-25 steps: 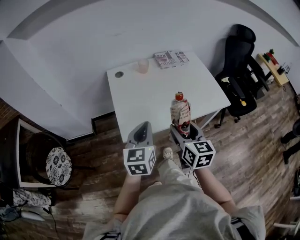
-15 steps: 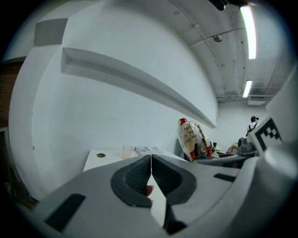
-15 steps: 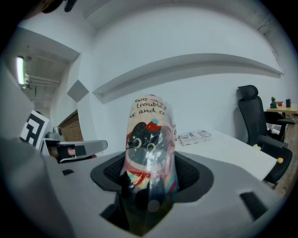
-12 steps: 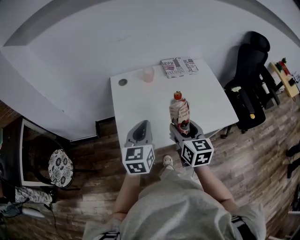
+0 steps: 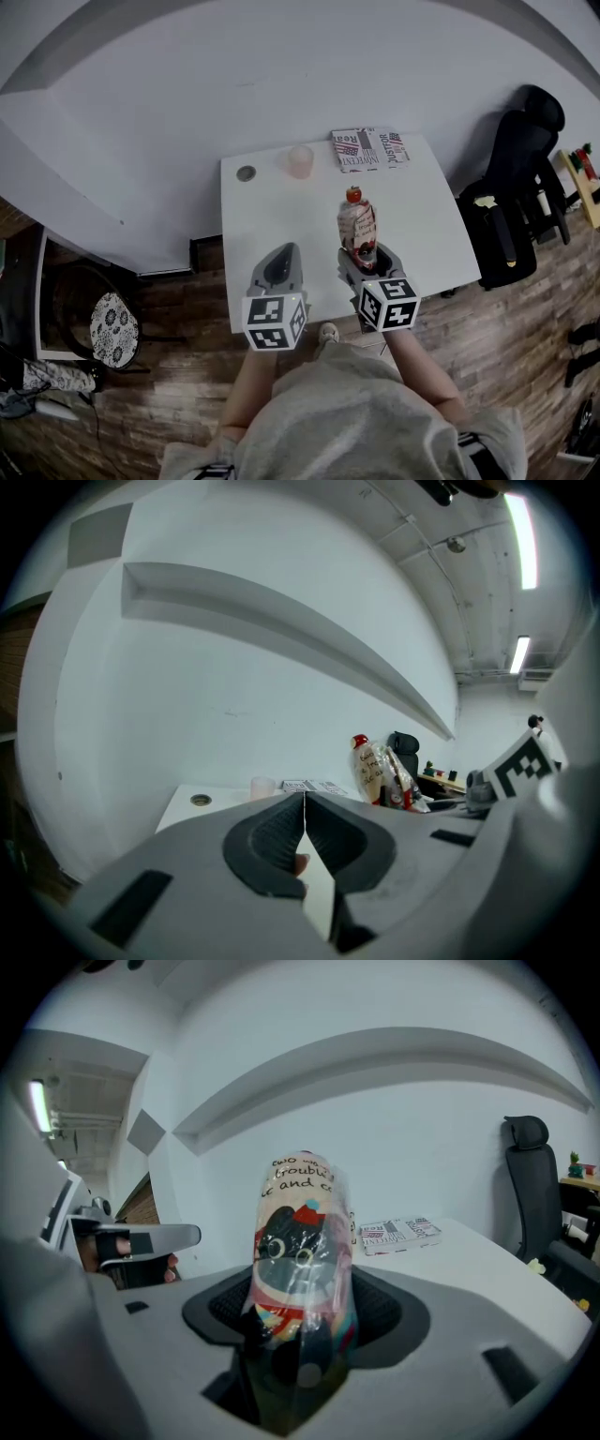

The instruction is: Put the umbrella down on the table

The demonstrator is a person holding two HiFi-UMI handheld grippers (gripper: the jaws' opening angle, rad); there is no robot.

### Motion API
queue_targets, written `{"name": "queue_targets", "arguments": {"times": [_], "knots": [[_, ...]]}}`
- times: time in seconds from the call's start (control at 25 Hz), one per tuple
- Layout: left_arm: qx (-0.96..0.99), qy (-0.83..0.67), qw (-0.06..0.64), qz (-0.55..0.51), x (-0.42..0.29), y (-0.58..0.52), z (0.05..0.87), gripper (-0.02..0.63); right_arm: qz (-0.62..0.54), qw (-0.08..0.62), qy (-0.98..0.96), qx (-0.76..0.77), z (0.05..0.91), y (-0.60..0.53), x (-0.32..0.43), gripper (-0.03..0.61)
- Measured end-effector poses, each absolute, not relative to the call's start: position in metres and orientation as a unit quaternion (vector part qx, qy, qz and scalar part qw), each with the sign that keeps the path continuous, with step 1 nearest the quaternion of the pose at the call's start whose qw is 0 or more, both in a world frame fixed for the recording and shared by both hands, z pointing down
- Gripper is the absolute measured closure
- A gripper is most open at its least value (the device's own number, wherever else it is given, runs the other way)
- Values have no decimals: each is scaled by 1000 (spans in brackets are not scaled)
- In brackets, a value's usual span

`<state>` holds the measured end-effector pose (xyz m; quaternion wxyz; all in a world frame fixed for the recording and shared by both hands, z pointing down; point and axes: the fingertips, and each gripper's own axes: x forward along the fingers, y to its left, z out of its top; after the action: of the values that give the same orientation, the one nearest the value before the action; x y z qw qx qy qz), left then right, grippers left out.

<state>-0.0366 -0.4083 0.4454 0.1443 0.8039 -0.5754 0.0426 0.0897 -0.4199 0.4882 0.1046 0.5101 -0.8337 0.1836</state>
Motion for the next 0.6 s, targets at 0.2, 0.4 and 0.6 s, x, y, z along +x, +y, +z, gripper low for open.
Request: {"name": "queue_targets", "arguments": {"times": [0.2, 0.4, 0.6], "knots": [[796, -585, 152, 37, -36, -435, 451, 606, 187, 128, -834, 503, 509, -456, 95, 302], [788, -593, 162, 40, -38, -451, 466, 606, 192, 152, -833, 496, 534, -482, 97, 302], [780, -599, 173, 46, -41, -470, 478, 606, 202, 176, -831, 487, 558, -506, 98, 302]]}}
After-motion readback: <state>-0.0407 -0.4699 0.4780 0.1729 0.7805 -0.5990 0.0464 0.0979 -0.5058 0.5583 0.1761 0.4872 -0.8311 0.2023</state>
